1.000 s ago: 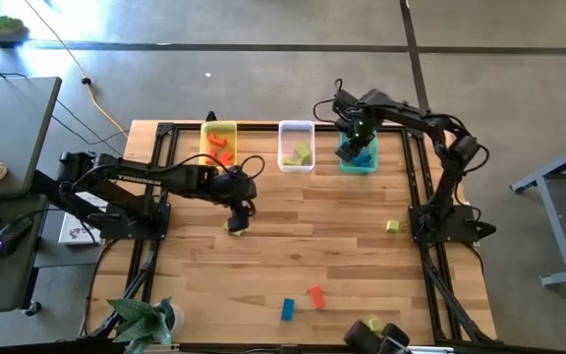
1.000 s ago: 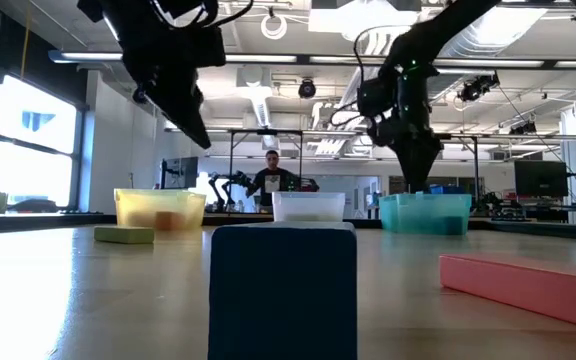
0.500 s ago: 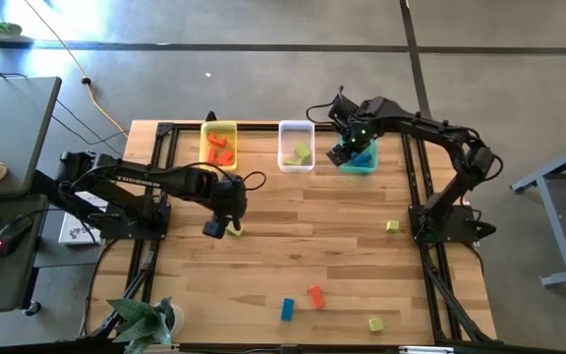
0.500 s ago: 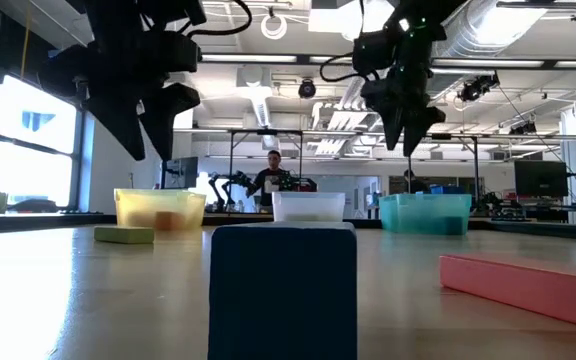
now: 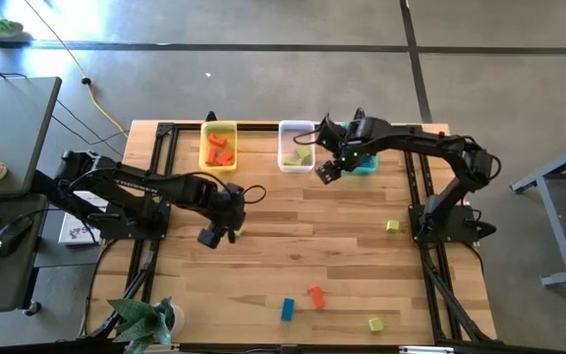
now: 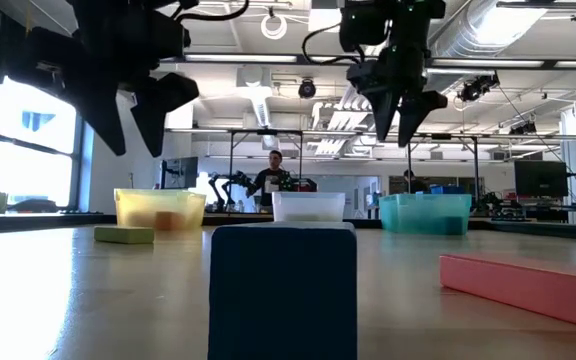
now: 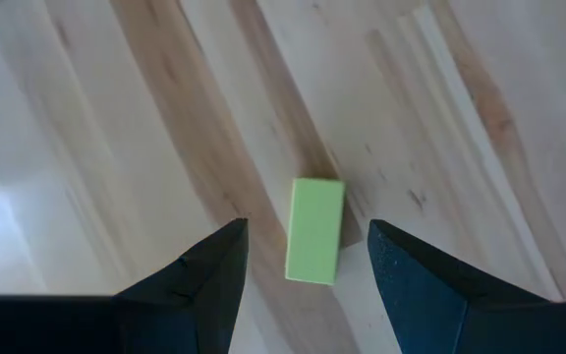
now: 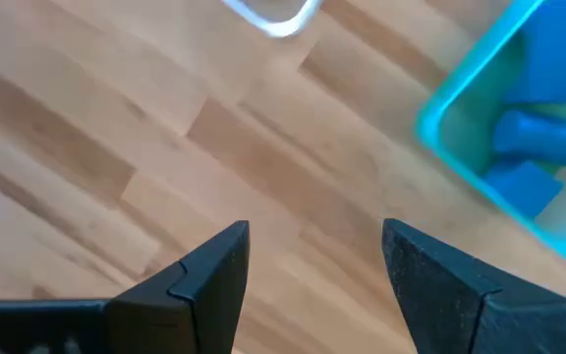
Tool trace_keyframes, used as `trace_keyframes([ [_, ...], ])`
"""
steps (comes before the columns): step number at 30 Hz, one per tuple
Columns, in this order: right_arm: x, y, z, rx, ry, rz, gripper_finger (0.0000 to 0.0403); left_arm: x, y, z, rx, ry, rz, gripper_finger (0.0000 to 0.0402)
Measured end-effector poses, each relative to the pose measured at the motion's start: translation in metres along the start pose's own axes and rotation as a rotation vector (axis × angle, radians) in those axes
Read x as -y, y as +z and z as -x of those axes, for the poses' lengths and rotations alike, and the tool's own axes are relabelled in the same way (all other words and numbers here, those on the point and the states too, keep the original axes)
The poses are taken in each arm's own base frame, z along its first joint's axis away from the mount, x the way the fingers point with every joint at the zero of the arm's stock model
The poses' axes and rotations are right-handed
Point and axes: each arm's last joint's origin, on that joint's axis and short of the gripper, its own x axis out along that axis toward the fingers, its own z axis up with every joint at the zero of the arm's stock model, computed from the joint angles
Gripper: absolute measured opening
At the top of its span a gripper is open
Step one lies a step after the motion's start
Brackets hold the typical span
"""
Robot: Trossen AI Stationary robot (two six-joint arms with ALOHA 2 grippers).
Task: Sort & place blocks by color
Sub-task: Put the green block into the transparent bin
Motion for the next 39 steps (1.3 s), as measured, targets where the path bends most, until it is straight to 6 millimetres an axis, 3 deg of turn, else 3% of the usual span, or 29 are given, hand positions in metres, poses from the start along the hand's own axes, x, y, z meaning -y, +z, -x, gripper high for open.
trace_keyframes([
  [13, -0.038, -0.03, 0.002, 0.026, -0.019, 0.01, 0.022, 0.017, 0.006, 0.001, 0.002, 0.004, -0.047, 0.0201],
  [30, -0.049, -0.042, 0.003, 0.058, -0.043, 0.005, 0.022, 0.018, 0.007, 0.0, 0.003, 0.001, -0.049, 0.0201],
  [39, -0.049, -0.041, 0.003, 0.064, -0.044, 0.003, 0.022, 0.018, 0.012, -0.035, -0.11, -0.004, -0.06, 0.0201],
])
